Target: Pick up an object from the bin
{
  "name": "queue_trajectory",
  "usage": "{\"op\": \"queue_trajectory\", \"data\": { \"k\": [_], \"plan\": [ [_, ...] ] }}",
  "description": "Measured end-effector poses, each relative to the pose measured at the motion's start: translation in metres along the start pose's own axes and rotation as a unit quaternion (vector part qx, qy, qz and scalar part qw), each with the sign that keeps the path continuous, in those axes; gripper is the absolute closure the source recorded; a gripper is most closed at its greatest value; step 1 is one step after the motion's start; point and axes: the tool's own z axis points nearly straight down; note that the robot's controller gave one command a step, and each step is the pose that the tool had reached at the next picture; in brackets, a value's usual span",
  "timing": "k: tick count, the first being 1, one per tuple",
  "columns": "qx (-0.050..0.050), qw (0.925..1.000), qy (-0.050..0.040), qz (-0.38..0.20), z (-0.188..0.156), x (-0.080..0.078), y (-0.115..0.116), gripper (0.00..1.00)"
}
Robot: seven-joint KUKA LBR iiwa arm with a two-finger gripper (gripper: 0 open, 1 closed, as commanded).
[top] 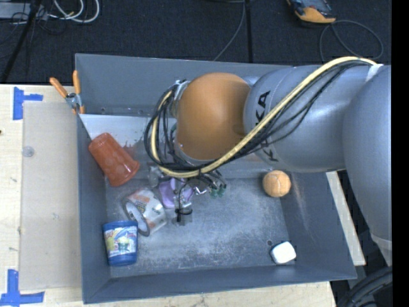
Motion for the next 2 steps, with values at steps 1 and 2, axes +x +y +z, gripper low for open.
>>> {"op": "queue_trajectory", "data": {
  "k": [1,2],
  "plan": [
    [-0.001,0.9994,0.0054,-0.034,0.032,0.0,0.004,0.0],
    [-0.001,0.988,-0.0018,-0.154,0.058,-0.015,0.037,1.0]
  ]
}}
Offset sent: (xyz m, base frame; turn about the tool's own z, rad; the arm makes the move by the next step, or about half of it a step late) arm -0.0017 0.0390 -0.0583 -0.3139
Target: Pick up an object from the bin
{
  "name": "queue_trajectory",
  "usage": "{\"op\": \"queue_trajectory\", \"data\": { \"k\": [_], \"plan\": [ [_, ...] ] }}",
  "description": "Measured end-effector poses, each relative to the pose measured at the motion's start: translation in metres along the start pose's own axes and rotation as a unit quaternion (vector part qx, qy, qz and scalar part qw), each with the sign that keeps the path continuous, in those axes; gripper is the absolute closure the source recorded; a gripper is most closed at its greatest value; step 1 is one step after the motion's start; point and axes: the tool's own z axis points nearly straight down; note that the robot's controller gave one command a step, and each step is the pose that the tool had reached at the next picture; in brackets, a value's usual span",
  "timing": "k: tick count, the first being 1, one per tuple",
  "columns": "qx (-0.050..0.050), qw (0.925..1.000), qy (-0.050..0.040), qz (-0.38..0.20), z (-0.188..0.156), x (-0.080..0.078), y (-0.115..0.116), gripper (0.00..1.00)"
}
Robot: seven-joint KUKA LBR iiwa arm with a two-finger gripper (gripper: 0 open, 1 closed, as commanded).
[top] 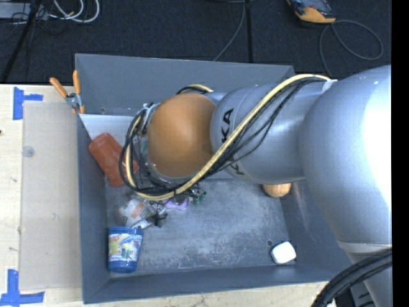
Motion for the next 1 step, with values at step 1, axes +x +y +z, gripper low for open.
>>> {"op": "queue_trajectory", "data": {
  "k": [1],
  "plan": [
    [0.0,1.0,-0.0001,0.001,0.0,0.0002,-0.0004,1.0]
  ]
}}
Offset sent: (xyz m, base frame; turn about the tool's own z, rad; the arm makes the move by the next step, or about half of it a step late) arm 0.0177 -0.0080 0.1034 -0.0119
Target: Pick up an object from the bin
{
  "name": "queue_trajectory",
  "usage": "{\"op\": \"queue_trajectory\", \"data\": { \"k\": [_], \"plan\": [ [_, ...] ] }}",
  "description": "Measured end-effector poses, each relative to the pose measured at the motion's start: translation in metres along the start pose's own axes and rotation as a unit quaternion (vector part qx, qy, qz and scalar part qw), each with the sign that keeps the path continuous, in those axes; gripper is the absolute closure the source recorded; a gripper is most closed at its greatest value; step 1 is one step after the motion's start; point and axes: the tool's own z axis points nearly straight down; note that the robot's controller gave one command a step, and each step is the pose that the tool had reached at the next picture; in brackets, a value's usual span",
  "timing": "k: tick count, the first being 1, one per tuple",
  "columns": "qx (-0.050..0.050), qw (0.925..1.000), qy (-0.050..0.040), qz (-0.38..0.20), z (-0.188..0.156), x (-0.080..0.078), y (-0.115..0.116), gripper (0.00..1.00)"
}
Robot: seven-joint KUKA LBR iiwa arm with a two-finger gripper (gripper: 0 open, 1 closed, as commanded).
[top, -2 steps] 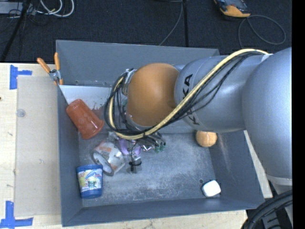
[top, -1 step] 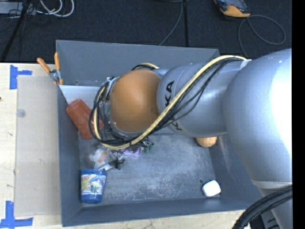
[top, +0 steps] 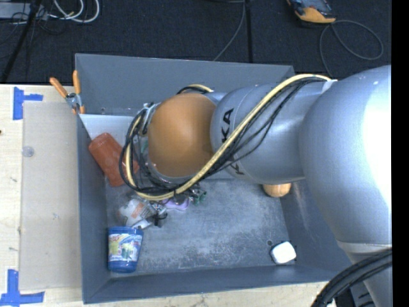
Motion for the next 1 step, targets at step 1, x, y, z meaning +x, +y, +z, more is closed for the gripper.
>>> {"op": "queue_trajectory", "data": {
  "k": [1],
  "plan": [
    [-0.001,1.0,0.0003,-0.005,-0.1018,-0.0094,-0.0174,1.0]
  ]
}}
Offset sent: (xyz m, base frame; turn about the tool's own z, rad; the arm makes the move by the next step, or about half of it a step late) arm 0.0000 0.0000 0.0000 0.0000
